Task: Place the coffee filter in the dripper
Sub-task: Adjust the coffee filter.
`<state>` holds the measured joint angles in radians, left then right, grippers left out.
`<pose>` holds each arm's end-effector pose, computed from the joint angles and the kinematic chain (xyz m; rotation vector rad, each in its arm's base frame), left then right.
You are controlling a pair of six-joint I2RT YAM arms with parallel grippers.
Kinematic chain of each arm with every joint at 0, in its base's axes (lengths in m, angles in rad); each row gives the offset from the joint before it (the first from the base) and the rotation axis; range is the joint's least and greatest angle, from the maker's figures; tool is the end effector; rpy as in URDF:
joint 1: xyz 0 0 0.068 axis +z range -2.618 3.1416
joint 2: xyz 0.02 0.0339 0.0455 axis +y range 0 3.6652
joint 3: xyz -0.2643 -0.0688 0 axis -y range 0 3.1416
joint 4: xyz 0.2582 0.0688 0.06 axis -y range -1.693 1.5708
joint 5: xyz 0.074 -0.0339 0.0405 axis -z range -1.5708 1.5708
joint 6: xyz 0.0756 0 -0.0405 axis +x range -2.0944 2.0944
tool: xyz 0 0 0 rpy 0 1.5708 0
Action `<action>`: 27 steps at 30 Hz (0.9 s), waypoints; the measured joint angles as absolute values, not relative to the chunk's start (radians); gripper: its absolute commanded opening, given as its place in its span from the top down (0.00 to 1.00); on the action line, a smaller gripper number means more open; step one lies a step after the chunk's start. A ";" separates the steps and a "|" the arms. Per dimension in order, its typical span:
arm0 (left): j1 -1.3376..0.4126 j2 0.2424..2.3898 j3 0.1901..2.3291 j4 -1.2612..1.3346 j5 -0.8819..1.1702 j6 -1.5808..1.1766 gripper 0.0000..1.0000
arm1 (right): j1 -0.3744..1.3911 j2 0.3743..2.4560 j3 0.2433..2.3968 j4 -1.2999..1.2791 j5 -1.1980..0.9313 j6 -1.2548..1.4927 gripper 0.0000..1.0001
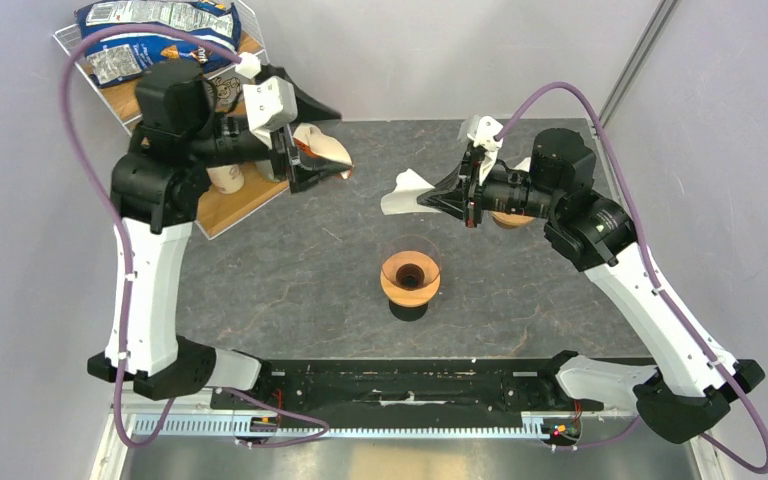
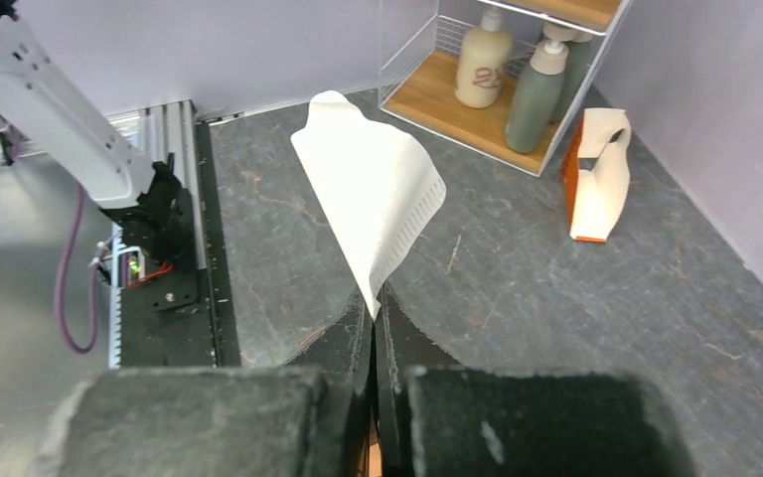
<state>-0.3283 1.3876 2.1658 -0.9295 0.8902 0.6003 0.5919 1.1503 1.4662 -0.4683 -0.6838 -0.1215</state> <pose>0.2024 -0.1310 0.5790 1.2781 1.1155 -0.5591 0.1974 0.1903 0.4719 -1.0810 1.4129 0.9291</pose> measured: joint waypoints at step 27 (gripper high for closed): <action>-0.574 1.259 1.644 -0.581 1.004 0.016 0.98 | 0.667 1.142 1.467 -0.421 -0.625 -0.193 0.85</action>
<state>-0.5735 1.2594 1.6444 -0.5808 1.0042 0.0158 0.6666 1.1419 1.4666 -0.4210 -0.6254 -0.1932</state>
